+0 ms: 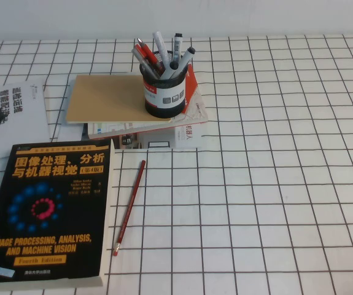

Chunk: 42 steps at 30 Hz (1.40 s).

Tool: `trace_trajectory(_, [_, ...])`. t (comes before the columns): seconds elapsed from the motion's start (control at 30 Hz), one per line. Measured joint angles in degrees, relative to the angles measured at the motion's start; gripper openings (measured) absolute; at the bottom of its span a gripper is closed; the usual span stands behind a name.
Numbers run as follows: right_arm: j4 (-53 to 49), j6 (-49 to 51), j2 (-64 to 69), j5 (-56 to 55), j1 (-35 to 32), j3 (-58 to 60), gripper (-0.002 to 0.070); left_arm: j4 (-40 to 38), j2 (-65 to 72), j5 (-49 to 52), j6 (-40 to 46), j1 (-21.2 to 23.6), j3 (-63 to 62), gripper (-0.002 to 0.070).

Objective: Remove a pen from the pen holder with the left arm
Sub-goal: 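Take a marker out of the pen holder and lay it on the table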

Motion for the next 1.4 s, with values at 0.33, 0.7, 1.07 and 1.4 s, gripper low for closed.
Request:
trace_trajectory(0.33, [0.0,0.0,0.0,0.0,0.0,0.0,-0.0017,0.0,0.0,0.0,0.0,-0.1,0.0,-0.0002])
trace_trajectory(0.7, [0.0,0.0,0.0,0.0,0.0,0.0,-0.0017,0.1,0.0,0.0,0.0,-0.1,0.0,-0.0002])
trace_trajectory(1.07, [0.0,0.0,0.0,0.0,0.0,0.0,-0.0017,-14.7,0.0,-15.6,-13.9,-0.1,0.0,-0.0002])
trace_trajectory(1.4, [0.0,0.0,0.0,0.0,0.0,0.0,-0.0017,-19.9,0.0,-29.4,-17.3,-0.1,0.0,-0.0002])
